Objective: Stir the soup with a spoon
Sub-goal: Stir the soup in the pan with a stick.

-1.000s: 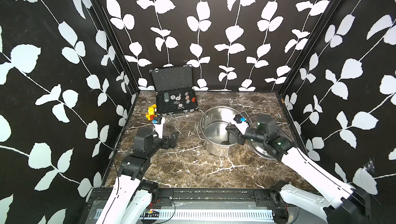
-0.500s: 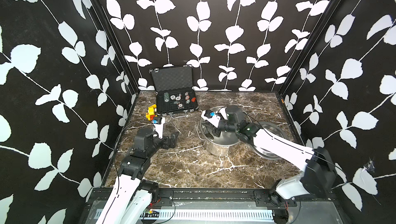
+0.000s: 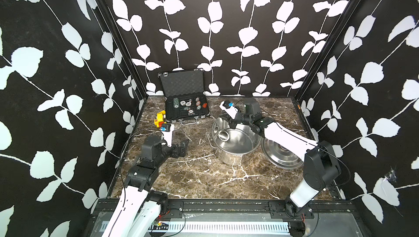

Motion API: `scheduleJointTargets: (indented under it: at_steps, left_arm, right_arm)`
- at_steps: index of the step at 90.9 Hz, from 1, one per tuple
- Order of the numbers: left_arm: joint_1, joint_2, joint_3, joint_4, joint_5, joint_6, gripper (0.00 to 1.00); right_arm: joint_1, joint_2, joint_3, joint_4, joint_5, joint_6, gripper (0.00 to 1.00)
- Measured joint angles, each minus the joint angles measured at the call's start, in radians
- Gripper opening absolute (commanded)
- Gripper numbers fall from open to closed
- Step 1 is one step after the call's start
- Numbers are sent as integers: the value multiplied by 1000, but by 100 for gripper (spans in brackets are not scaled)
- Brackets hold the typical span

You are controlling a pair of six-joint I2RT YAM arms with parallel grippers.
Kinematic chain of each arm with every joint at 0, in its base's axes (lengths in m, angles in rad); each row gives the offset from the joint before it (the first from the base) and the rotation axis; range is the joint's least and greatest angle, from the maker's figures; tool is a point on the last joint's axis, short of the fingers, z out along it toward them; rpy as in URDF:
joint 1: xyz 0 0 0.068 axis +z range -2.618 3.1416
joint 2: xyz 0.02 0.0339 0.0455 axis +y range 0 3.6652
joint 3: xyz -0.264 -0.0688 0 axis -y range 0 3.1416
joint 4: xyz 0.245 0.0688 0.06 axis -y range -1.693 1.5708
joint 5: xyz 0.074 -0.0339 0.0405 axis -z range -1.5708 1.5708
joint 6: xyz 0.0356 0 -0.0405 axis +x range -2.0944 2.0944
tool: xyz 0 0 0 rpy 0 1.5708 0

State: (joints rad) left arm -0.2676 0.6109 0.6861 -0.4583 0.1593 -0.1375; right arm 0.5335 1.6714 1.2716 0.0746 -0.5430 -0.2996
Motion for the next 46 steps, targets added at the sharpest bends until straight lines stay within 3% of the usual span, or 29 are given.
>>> scheduleJointTargets:
  at_steps: [16,46]
  left_arm:
    - [0,1,0,0,0,0,99]
    - [0,1,-1,0,-2,0,99]
  right_arm:
    - [-93,-53,-58,-5,-19,7,0]
    - [-218,-283,-222,-57,-17,6,0]
